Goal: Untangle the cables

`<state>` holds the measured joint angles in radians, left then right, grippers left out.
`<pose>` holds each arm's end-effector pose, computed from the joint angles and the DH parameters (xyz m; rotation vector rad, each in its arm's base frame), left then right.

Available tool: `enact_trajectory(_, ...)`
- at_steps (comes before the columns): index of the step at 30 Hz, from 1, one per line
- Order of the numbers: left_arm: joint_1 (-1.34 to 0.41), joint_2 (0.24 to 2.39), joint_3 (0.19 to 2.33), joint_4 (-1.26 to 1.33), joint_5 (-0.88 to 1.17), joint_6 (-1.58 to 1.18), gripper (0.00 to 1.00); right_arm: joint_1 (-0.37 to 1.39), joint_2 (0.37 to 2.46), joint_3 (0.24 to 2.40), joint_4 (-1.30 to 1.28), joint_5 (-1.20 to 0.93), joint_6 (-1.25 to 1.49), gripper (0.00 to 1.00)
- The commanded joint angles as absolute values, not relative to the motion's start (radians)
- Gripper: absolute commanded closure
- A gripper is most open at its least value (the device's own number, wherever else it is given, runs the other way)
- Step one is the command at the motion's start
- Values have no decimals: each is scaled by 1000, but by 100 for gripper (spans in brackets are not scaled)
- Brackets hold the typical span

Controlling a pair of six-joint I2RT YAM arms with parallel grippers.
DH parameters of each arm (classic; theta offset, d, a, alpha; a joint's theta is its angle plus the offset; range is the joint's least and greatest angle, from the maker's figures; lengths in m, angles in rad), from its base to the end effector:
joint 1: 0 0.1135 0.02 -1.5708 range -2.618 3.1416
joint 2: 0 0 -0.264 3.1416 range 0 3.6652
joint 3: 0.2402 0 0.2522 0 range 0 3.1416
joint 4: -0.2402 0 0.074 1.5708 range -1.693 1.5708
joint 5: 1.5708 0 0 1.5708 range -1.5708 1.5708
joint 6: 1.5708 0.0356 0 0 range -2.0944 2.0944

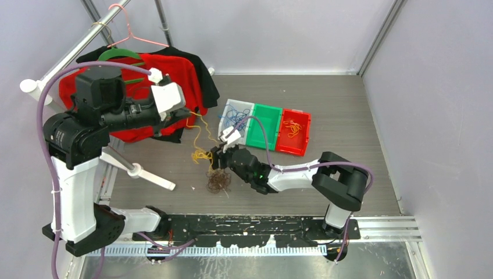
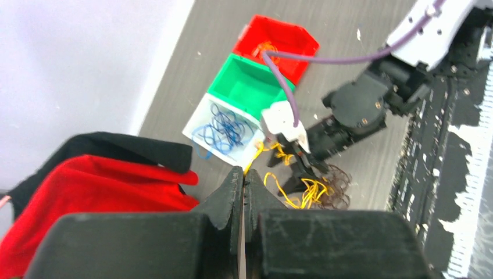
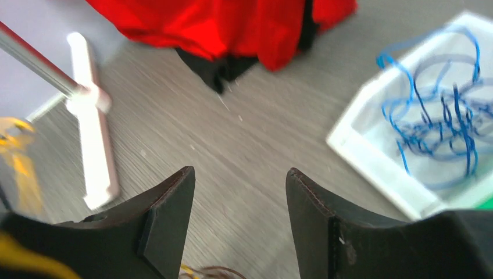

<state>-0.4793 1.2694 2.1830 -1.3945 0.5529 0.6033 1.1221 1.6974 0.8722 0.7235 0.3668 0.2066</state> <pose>0.1123 -0.0794 0.5479 1.3114 1.5208 -0.4861 0.1721 0.3281 0.2252 -0.4929 1.6411 0.6942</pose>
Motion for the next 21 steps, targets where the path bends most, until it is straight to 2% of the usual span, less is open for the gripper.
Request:
enact_trajectory(1,-486,1243,2216,-1145,563,529,100,1123,1705,761,891,453,256,37)
enact_trajectory(14,-486,1229,2226,-685,390,515,100,1123,1766,571,979,528,293,39)
enact_trajectory(17,-486,1249,2262,-721,417,527,100,1123,1705,552,974,534,258,38)
enact_trajectory(21,-486,1238,2239,-707,436,509,100,1112,1501,564,877,506,182,31)
